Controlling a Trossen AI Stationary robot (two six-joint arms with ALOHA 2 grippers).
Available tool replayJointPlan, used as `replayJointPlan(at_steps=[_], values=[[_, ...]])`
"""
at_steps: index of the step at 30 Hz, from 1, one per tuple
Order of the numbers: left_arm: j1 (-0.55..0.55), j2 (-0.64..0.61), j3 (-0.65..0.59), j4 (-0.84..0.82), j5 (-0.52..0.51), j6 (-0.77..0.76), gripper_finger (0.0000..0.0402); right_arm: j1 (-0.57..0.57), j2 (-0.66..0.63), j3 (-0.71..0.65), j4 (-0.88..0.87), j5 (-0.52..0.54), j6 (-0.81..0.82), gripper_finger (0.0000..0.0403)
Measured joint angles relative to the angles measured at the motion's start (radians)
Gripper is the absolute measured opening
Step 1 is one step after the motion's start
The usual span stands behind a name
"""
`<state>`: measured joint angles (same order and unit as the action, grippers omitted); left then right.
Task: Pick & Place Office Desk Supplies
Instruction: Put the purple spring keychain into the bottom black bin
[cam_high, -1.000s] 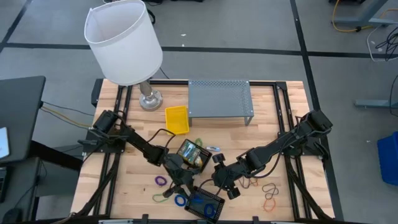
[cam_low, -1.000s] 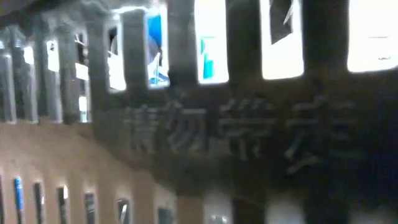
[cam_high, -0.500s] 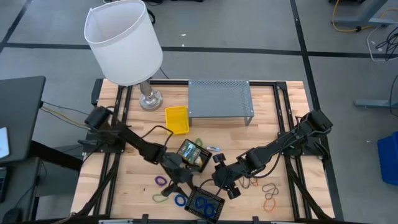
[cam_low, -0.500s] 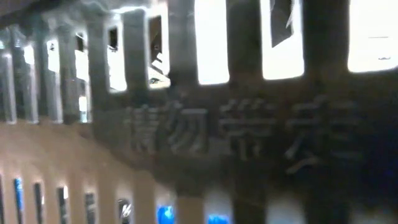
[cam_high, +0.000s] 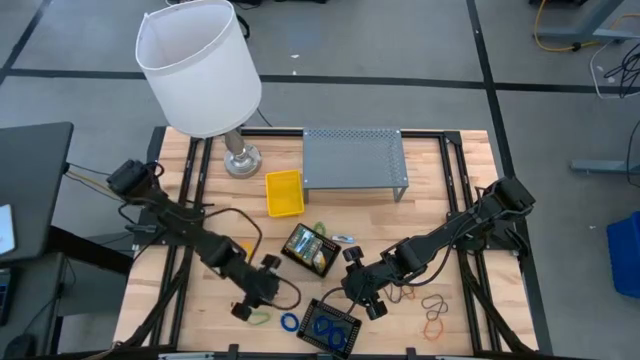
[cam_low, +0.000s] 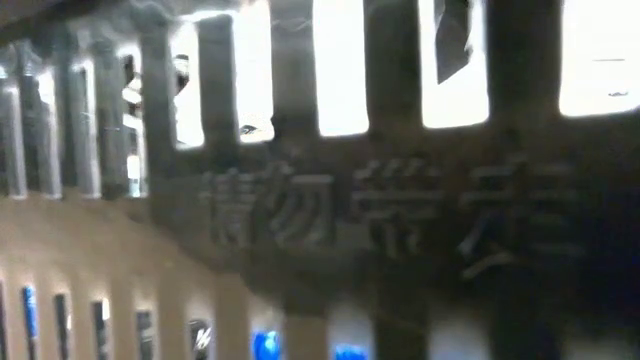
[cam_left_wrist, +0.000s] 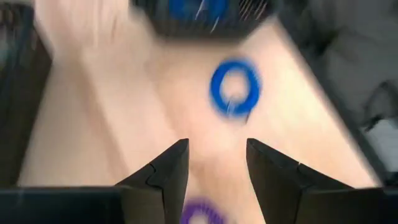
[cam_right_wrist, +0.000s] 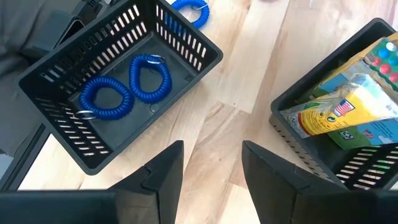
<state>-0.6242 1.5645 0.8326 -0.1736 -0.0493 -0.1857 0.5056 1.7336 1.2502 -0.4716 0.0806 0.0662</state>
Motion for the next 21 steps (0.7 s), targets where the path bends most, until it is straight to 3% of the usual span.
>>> replayJointPlan(at_steps=[6,15,18,21], values=[[-0.033,0.07,0.0,-0.129,-0.104,-0.097,0.0167,0.0,0.0,0.0,0.0,0.013,-0.003,0.0169],[-0.029,0.162,0.005,-0.235,-0.115,-0.165,0.0161,0.0,0.0,0.0,-0.001,0.014,-0.003,0.0169],[-0.029,0.175,0.006,-0.237,-0.116,-0.165,0.0138,0.0,0.0,0.0,-0.002,0.013,-0.001,0.0169],[-0.036,0.177,0.005,-0.231,-0.113,-0.162,0.0083,0.0,0.0,0.0,-0.002,0.013,0.0,0.0169]])
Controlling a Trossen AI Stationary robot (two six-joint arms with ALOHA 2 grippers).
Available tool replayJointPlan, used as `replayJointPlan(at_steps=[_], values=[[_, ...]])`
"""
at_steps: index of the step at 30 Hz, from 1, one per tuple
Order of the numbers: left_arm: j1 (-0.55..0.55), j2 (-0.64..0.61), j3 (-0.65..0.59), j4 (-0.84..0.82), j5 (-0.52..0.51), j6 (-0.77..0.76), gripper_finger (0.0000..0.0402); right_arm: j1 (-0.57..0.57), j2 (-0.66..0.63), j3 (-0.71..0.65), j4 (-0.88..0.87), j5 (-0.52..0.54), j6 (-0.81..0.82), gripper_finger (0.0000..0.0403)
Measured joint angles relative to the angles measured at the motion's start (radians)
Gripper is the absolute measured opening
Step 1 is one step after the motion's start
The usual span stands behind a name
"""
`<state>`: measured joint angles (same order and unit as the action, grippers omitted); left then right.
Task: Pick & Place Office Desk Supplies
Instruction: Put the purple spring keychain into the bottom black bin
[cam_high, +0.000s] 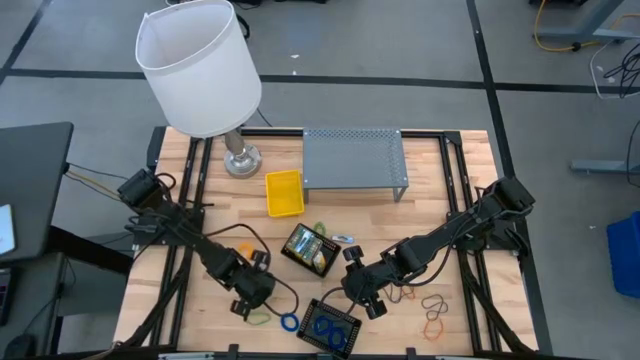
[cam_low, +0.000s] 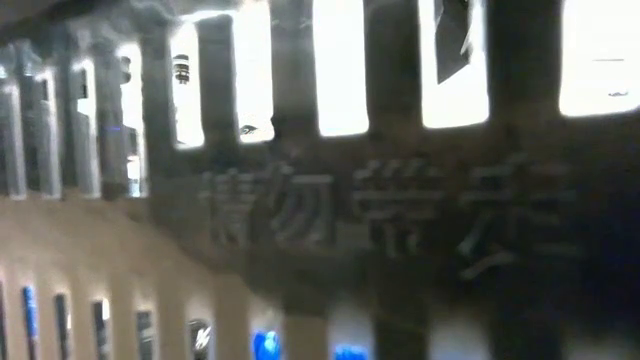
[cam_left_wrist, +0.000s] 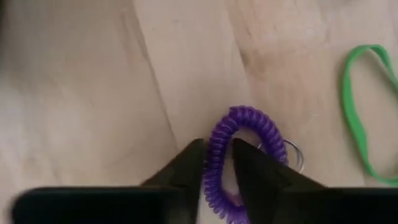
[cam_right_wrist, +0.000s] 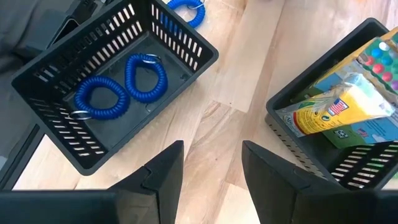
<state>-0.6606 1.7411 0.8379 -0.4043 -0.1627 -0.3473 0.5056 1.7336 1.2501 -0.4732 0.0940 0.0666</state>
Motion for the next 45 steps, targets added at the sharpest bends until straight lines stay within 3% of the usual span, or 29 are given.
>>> replayJointPlan(at_steps=[2,5,13,17,23,33,41,45], values=[[-0.006,0.001,-0.001,0.009,-0.009,0.003,0.0033,0.0,0.0,0.0,0.0,0.0,0.0,0.0169],[-0.021,0.003,-0.002,0.031,-0.03,0.006,0.0013,0.0,0.0,0.0,0.0,0.0,0.0,0.0169],[-0.083,-0.061,-0.012,0.079,-0.159,0.009,0.001,0.0,0.0,0.0,0.0,-0.001,0.0,0.0169],[-0.099,-0.123,-0.007,0.179,-0.228,0.062,0.001,0.0,0.0,0.0,0.001,-0.001,-0.001,0.0169],[-0.087,-0.159,-0.006,0.418,-0.236,0.25,0.001,0.0,0.0,0.0,0.002,-0.001,-0.004,0.0169],[0.04,-0.155,-0.006,0.745,0.001,0.512,0.0009,0.0,0.0,0.0,0.006,-0.002,-0.004,0.0169],[0.139,-0.068,-0.006,0.965,0.291,0.552,0.0009,-0.006,0.0,0.0,0.005,-0.002,-0.003,0.0169],[0.168,0.015,-0.006,1.046,0.342,0.546,0.0009,-0.01,0.0,0.0,0.005,-0.002,-0.003,0.0169]])
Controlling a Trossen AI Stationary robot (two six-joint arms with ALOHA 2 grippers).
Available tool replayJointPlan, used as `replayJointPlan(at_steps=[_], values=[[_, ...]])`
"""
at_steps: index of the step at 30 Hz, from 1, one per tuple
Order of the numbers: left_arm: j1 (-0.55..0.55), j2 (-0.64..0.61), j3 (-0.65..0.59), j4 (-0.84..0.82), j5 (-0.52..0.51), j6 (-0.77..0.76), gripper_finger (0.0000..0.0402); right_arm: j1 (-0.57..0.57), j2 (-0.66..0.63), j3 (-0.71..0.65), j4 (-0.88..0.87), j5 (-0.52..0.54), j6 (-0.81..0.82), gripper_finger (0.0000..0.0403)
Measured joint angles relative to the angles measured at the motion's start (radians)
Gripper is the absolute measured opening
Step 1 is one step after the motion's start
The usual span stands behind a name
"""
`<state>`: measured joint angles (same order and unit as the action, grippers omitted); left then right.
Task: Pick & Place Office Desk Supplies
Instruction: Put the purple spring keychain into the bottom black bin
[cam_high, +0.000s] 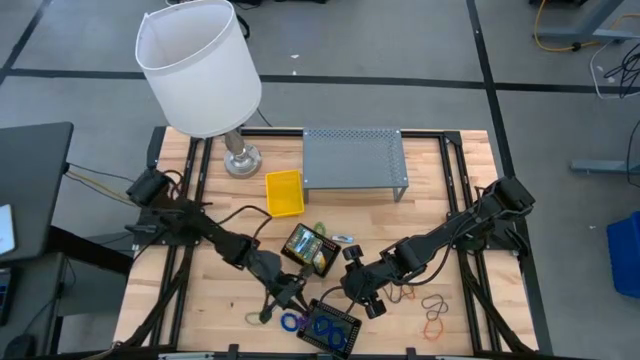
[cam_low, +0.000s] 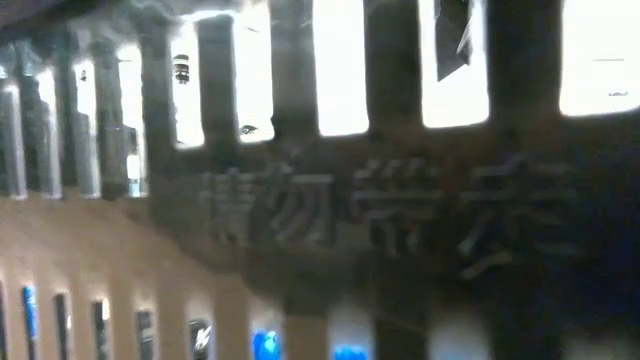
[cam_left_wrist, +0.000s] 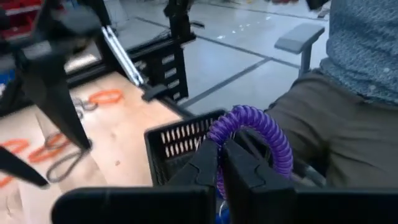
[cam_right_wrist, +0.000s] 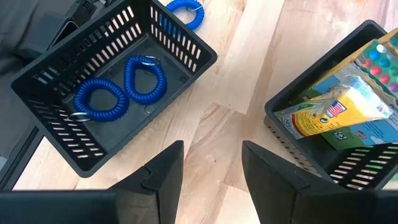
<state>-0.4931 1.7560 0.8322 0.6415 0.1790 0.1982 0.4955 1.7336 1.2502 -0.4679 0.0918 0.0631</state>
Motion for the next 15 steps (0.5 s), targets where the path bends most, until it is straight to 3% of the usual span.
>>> replayJointPlan(at_steps=[15], values=[[0.037,0.081,0.009,0.055,0.035,0.0,0.0012,-0.002,0.0,0.0,0.0,0.0,0.0,0.0169]])
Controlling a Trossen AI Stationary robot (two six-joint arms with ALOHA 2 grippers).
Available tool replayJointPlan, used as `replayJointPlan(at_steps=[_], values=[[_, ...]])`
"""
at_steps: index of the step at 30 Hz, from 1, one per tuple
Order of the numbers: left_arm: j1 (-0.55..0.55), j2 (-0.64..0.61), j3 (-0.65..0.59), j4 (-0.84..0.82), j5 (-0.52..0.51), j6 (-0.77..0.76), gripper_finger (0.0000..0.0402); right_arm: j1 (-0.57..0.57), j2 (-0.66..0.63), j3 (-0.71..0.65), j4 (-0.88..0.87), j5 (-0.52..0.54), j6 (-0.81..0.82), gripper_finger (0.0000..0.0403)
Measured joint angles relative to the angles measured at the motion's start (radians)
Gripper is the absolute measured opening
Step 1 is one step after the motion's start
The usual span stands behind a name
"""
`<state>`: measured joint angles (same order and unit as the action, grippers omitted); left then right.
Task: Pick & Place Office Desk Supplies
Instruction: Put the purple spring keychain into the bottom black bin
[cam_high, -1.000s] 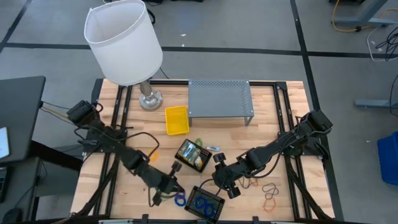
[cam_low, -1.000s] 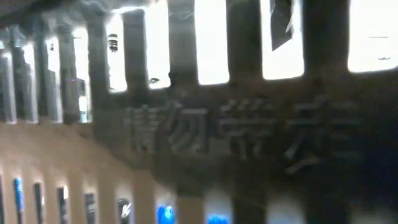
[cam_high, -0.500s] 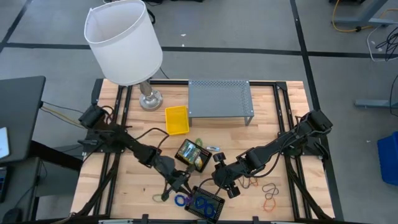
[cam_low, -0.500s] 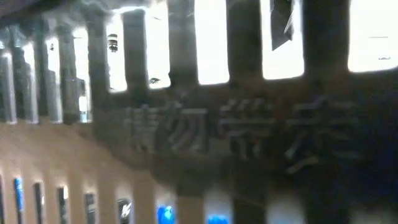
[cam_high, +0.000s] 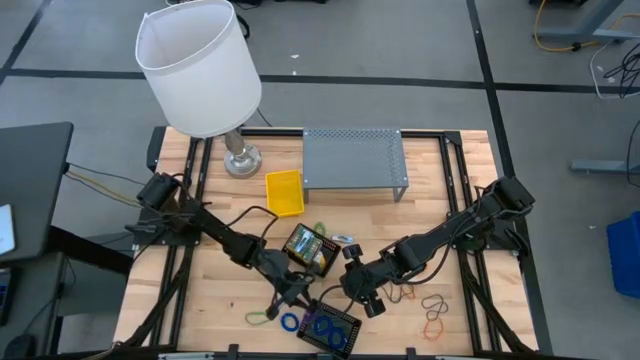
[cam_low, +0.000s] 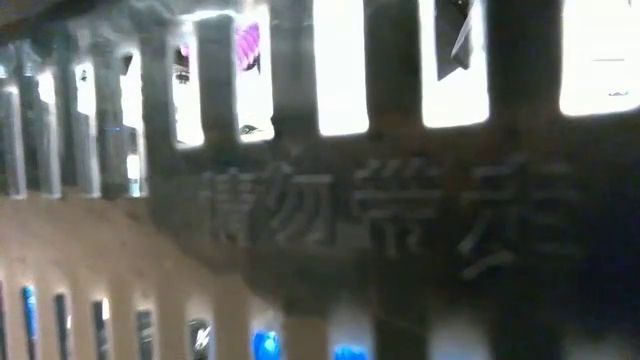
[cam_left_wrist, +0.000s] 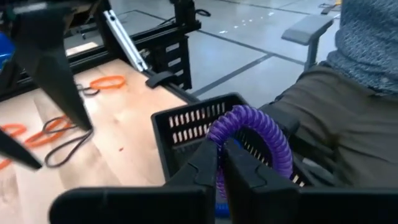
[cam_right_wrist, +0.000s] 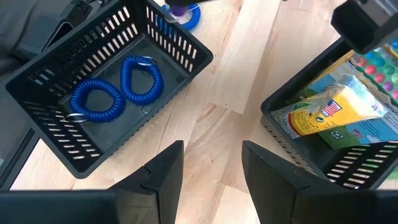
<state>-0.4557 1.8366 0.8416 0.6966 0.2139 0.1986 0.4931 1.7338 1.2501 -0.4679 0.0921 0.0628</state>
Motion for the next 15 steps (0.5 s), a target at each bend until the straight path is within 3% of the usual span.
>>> replayJointPlan(at_steps=[8,15], values=[[-0.003,0.017,0.053,-0.001,0.017,0.014,0.0015,-0.015,0.0,0.0,0.0,0.0,0.0,0.0169],[-0.003,0.123,0.133,-0.006,0.091,-0.003,0.0011,-0.015,0.0,0.0,-0.002,0.0,-0.001,0.0169]])
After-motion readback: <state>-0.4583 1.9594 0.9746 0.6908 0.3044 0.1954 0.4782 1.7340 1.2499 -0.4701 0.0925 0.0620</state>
